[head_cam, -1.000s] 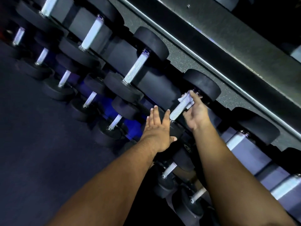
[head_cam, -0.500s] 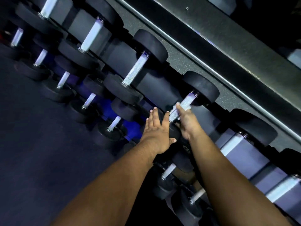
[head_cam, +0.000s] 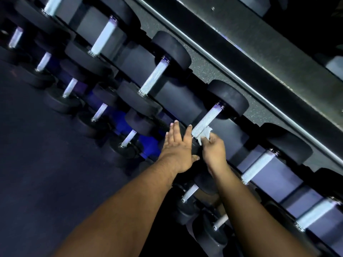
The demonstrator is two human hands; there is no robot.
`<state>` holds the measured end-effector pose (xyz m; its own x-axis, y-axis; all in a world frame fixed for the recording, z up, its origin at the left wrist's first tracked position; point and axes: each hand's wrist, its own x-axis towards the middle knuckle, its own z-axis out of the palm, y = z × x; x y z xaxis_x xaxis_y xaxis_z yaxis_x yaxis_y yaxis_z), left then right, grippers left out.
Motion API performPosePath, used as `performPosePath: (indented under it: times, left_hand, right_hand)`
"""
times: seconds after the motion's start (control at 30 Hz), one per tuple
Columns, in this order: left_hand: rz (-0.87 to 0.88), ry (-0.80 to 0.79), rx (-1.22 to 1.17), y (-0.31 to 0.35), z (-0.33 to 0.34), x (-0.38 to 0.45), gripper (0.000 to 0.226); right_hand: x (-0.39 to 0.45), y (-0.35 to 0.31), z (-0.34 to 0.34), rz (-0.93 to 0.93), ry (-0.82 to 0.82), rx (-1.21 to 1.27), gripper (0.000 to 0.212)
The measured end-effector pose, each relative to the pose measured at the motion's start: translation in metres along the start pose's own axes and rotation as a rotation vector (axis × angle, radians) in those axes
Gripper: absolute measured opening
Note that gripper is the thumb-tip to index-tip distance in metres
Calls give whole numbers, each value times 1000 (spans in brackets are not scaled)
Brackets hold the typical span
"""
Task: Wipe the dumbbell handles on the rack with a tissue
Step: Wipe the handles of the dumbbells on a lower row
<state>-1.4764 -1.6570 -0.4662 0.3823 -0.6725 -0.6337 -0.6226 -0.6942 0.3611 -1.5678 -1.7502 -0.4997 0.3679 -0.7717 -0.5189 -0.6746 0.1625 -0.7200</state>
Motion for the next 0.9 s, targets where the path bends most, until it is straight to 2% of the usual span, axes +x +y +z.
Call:
performPosePath:
  times: [0.07, 0.1, 0.17, 0.23, 0.3, 0.4, 0.43, 0.5, 0.57, 0.63, 0.73, 0.8, 0.9]
  left_hand:
    - [4, -5, 3, -1, 1, -1, 114]
    - [6, -9, 6, 0, 0, 0, 113]
    - [5, -12, 0, 1, -2, 0, 113]
    - [14, -3, -10, 4, -3, -1, 113]
    - [10, 2, -16, 0, -1, -1, 113]
    - [14, 16, -18, -1, 1, -1, 113]
    - [14, 15, -19, -1, 1, -1, 113]
    - [17, 5, -23, -1, 1, 0, 113]
    - [18, 4, -24, -2, 1, -1, 113]
    - [14, 2, -28, -2, 1, -1, 113]
    - [14, -3, -28, -3, 2, 0, 113]
    - [16, 3, -27, -3, 2, 0, 113]
    - [21, 9, -31, -2, 4, 0, 112]
  right_hand:
    - [-10, -6, -10, -157, 75, -65, 15]
    - [-9, -12, -16, -293, 138, -143, 20]
    - [6, -32, -28, -580, 170, -387, 47]
    - [27, -50, -40, -727, 10, -876, 60]
    - [35, -54, -37, -730, -186, -1339, 61]
    - [34, -33, -34, -887, -418, -1641, 67]
    - [35, -30, -36, -966, -479, -1685, 67]
    - [44, -36, -44, -1047, -439, -1723, 68]
    - [49, -51, -50, -929, -350, -1745, 74]
    - [43, -55, -43, -829, -331, -1766, 71]
    - [34, -36, -32, -992, -442, -1690, 69]
    - [39, -24, -44, -1141, -448, -1596, 68]
    - [41, -24, -63, -1152, -410, -1683, 67]
